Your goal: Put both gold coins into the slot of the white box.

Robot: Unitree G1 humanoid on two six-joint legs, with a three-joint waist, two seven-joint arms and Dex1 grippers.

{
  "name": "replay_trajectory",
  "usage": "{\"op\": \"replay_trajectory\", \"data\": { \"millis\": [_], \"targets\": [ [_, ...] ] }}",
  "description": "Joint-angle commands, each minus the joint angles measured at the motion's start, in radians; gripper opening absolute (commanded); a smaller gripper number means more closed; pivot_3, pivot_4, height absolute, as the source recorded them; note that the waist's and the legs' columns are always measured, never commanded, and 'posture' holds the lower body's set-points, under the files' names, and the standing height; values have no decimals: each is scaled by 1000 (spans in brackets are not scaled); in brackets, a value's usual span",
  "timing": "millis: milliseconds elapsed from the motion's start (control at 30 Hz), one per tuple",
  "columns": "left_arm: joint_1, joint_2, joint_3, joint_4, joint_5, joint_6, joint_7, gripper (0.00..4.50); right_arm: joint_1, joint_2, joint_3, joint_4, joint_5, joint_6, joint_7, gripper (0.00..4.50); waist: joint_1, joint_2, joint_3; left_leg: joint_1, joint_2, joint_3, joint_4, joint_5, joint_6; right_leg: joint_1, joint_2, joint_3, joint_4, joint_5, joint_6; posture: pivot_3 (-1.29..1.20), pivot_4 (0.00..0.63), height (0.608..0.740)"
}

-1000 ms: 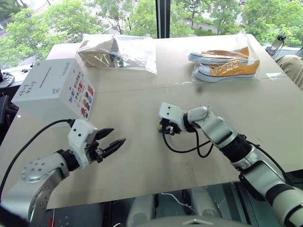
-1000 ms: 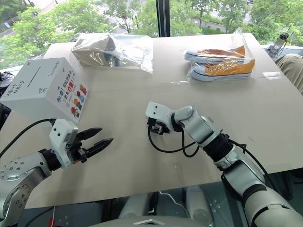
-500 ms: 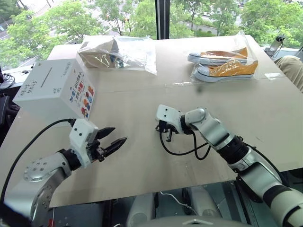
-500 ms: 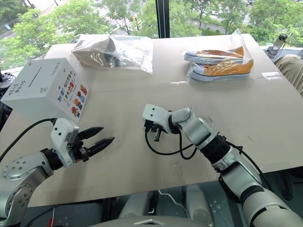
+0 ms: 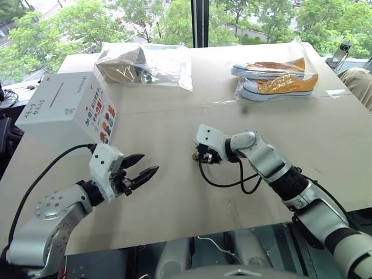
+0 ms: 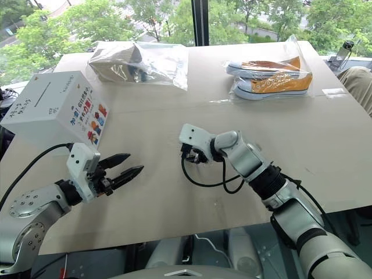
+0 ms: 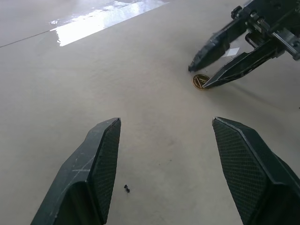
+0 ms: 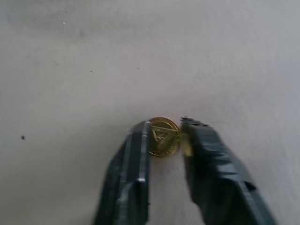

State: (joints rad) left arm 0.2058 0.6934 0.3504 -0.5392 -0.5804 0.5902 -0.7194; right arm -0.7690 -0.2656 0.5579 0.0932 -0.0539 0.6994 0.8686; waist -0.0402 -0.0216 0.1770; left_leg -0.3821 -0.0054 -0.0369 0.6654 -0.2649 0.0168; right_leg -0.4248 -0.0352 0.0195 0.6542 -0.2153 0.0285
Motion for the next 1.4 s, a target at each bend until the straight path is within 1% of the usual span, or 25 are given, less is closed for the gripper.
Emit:
{"op": "replay_trajectory", "data": {
  "millis": [33,233,400,633,900,1300,1333,1400],
  "targets": [
    [-2,6,12,-20,-7,-11,1,3162,14,-26,32,-25,5,67,51,2073,0,0,0,0,0,0,-1,0,0,0,0,0,-1,0,0,0,150,740],
    [3,7,14,-22,-6,-11,2,3162,25,-21,31,-55,39,110,76,2073,1,0,0,0,0,0,-1,0,0,0,-1,0,-2,0,0,0,150,740],
    [6,8,12,-16,-2,-17,-2,3162,23,-21,43,-31,27,87,63,2073,1,0,0,0,0,0,-6,0,0,0,-1,0,-7,2,3,0,150,740],
    [12,7,10,-8,9,-26,-7,3162,31,26,20,12,60,114,63,2073,-4,0,0,2,1,0,-12,0,0,0,-1,0,-9,2,3,0,150,740],
    [22,5,9,1,20,-41,-13,3162,33,46,52,75,16,60,39,2073,-10,-1,-2,4,3,2,-13,0,0,0,1,2,-9,2,3,0,150,740],
    [29,2,11,10,30,-58,-22,3162,75,87,41,72,10,41,14,2073,-30,-1,-5,6,7,3,-13,0,0,1,4,1,-9,3,2,0,150,740],
    [29,3,11,12,30,-59,-23,3162,75,87,41,73,10,38,16,1540,-30,-1,-5,6,7,3,-13,0,0,1,4,2,-9,3,2,0,150,740],
    [26,5,10,16,31,-60,-25,3162,74,87,43,77,10,33,20,953,-29,-1,-5,6,7,3,-13,0,0,1,4,1,-9,3,2,0,150,740]
  ]
}}
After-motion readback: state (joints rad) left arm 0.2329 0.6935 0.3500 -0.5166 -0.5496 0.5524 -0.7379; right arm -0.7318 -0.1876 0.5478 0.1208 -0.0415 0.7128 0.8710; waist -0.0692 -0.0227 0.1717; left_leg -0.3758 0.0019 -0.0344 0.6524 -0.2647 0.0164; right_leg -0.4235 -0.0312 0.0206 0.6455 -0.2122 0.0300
